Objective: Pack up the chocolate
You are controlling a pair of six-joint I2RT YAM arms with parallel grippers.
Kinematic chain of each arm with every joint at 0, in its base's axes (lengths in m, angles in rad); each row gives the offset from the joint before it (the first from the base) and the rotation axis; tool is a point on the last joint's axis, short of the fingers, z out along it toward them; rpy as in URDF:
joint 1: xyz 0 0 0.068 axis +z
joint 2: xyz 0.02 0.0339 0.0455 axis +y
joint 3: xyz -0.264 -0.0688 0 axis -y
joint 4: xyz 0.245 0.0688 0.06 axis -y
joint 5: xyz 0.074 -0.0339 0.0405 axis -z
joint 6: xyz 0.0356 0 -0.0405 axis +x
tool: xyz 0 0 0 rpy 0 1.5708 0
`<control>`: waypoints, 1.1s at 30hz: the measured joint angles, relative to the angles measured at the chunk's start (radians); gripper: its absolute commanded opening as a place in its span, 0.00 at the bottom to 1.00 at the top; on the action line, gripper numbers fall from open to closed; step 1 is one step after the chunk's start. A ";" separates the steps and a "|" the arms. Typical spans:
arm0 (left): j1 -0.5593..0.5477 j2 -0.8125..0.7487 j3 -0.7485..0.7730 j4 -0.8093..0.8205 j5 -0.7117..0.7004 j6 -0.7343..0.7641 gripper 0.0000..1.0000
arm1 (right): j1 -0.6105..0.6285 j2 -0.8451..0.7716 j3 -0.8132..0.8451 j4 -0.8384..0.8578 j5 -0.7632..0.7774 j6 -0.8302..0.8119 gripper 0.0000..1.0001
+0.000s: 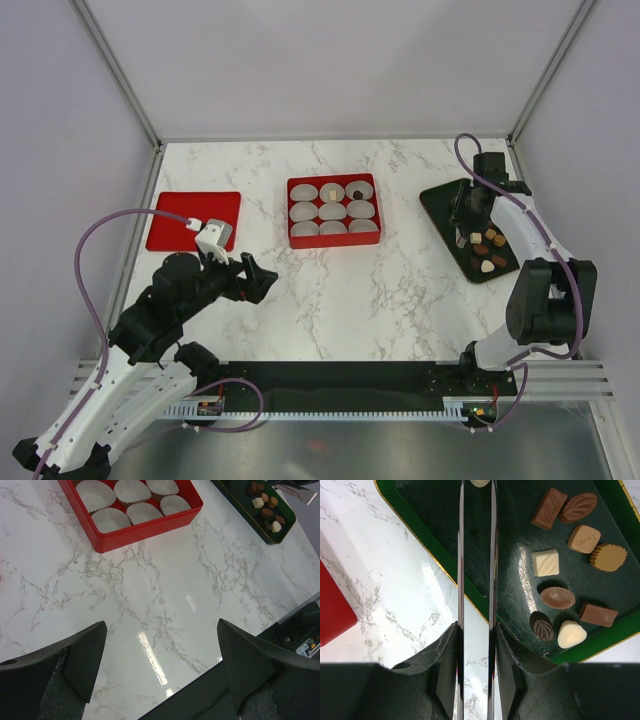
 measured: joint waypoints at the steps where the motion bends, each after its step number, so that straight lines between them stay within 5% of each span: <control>1: 0.000 0.000 0.000 0.000 0.000 0.000 1.00 | 0.002 -0.005 0.002 -0.002 0.001 0.000 0.40; 13: 0.000 0.000 0.000 0.000 0.000 0.000 1.00 | 0.068 -0.080 0.048 -0.051 0.008 0.011 0.39; 23: 0.000 0.000 0.000 0.000 0.000 0.000 1.00 | 0.478 -0.048 0.243 -0.028 0.040 0.097 0.39; 33: 0.000 -0.010 0.000 0.000 -0.001 0.000 1.00 | 0.750 0.292 0.492 0.018 0.079 0.141 0.39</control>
